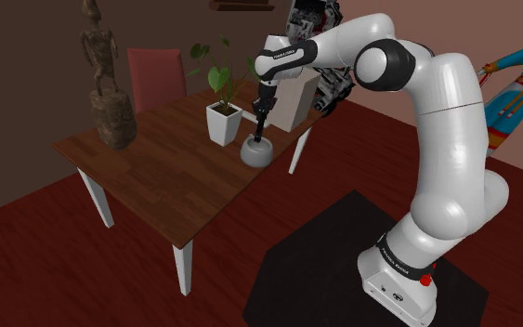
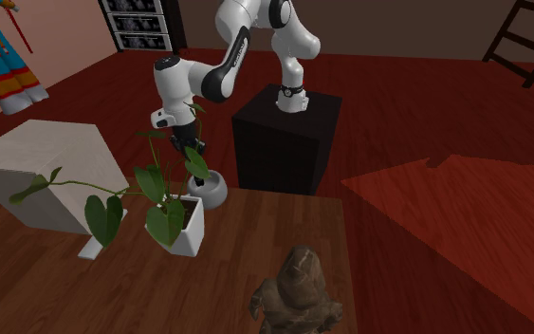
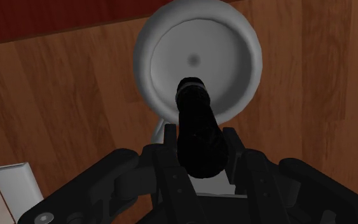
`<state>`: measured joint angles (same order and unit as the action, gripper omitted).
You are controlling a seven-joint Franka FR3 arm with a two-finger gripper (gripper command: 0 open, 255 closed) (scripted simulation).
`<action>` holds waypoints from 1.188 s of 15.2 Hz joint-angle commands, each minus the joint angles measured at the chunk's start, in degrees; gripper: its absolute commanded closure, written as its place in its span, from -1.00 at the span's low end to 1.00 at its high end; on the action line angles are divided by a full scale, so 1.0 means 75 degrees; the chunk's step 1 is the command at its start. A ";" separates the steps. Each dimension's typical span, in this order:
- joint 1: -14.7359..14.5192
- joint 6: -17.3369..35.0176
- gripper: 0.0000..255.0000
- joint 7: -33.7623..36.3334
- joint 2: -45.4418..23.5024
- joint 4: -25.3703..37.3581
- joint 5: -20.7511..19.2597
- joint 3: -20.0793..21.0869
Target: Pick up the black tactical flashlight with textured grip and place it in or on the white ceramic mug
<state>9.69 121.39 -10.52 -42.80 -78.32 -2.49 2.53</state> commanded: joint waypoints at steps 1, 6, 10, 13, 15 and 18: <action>0.0000 0.0001 -1.00 0.0000 0.0001 0.0000 0.0000 0.0000; 0.0000 0.0001 -1.00 0.0000 0.0001 0.0000 0.0000 0.0000; 0.0001 -0.0701 -1.00 -0.0013 0.0435 0.0268 0.0021 0.0015; 0.0002 -0.0701 -1.00 -0.0013 0.0435 0.0268 0.0021 0.0015; 0.0001 -0.0701 -1.00 -0.0013 0.0435 0.0268 0.0021 0.0015; 0.0001 -0.0701 -1.00 -0.0013 0.0435 0.0268 0.0021 0.0015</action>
